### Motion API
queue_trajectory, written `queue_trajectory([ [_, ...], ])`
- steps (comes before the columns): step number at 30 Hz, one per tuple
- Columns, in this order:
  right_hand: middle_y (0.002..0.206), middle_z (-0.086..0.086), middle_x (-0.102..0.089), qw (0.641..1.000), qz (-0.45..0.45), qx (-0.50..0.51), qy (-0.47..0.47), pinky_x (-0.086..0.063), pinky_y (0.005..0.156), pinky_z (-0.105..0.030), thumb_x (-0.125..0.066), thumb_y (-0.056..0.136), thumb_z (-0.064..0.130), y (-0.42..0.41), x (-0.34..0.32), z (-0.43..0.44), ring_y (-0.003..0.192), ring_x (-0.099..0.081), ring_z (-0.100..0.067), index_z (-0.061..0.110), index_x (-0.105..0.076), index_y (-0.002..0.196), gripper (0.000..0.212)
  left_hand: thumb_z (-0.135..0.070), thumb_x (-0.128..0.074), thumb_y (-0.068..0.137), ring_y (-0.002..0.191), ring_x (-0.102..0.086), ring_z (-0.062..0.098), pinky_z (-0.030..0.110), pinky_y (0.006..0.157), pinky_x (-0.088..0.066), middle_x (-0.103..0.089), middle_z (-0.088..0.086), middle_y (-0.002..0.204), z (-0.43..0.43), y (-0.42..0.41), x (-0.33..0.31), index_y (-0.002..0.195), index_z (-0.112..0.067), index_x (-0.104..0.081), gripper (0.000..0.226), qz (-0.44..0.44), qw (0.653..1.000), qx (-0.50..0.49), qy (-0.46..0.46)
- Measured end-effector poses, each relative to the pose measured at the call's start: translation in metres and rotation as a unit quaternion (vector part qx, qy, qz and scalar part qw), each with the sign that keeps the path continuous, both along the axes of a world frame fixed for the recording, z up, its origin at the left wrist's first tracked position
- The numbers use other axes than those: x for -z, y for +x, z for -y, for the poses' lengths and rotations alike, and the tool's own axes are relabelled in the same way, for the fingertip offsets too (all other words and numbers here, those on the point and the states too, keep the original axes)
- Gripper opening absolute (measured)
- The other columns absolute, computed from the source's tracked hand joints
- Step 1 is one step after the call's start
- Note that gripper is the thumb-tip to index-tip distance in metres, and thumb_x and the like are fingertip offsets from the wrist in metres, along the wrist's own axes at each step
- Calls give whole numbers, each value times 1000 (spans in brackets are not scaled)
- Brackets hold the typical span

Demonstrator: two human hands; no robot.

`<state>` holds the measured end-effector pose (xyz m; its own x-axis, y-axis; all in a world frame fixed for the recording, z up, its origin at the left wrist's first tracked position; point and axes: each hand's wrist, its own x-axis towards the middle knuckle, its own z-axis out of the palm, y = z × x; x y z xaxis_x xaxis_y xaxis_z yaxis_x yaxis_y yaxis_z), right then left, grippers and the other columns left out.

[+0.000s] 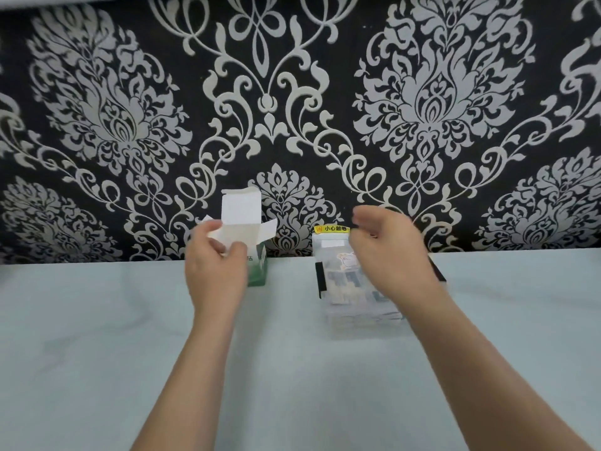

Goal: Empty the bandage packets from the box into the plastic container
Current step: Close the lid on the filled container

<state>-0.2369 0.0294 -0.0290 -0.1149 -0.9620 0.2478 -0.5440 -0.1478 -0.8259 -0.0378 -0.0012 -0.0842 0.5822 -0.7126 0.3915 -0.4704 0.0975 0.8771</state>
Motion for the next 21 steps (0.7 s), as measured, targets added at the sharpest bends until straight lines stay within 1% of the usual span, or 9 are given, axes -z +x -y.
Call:
queue_trajectory([
  [2,120,-17,-64,987,124,-72,72,-47,97,-46,-53,88,8,44,-6,3,111,-59,-33,-3,-58,121,34,-14,-61,80,81,-51,16,28,70,-40,-50,5,97,6,24,2,116,-24,-47,40,-128,990,-41,-30],
  [4,82,-12,-62,963,206,-110,136,-51,61,-26,-56,86,5,79,-5,12,74,-59,-28,1,-59,92,8,-16,-65,83,92,-50,15,28,79,-39,-49,5,114,10,38,4,127,-18,-43,50,-239,970,-48,-11],
  [6,75,2,-53,932,272,-127,202,-39,42,-13,-56,87,3,107,2,21,64,-48,-11,13,-53,86,10,-20,-65,86,106,-47,17,31,91,-37,-47,3,125,14,51,7,139,-14,-35,61,-296,954,-14,47],
  [8,88,0,-57,904,326,-115,250,-40,50,-17,-55,87,2,121,17,30,71,-50,-10,13,-54,100,17,-24,-62,88,114,-44,16,36,100,-34,-47,-1,130,20,54,12,144,-15,-33,64,-317,941,59,99],
  [11,107,-4,-57,890,347,-93,281,-36,61,-24,-54,85,1,139,44,39,79,-48,-9,11,-41,129,47,-25,-58,89,107,-53,7,32,84,-39,-59,-6,128,20,60,16,133,-23,-50,46,-318,919,170,160],
  [14,113,-1,-60,907,328,-95,247,-40,63,-22,-54,84,0,147,60,40,88,-55,-10,19,-40,122,45,-22,-65,82,99,-58,7,30,72,-42,-65,-5,115,17,63,18,125,-28,-53,45,-244,929,217,173],
  [16,116,-4,-64,921,306,-97,222,-47,66,-21,-58,81,1,145,65,40,97,-62,-16,21,-45,122,48,-27,-73,68,101,-62,15,36,84,-50,-66,0,113,13,68,15,129,-30,-50,66,-190,938,226,183],
  [18,113,-2,-66,920,285,-132,233,-46,58,-16,-61,80,5,143,62,30,88,-63,-13,27,-45,121,50,-28,-76,62,101,-67,19,40,92,-52,-70,0,110,1,82,6,125,-27,-56,66,-170,932,246,205],
  [21,106,-1,-67,912,261,-179,260,-40,49,-18,-64,83,14,142,55,15,74,-57,-10,35,-41,126,54,-20,-79,73,95,-70,20,34,80,-54,-72,1,109,-20,102,-10,123,-19,-57,55,-161,922,268,228],
])
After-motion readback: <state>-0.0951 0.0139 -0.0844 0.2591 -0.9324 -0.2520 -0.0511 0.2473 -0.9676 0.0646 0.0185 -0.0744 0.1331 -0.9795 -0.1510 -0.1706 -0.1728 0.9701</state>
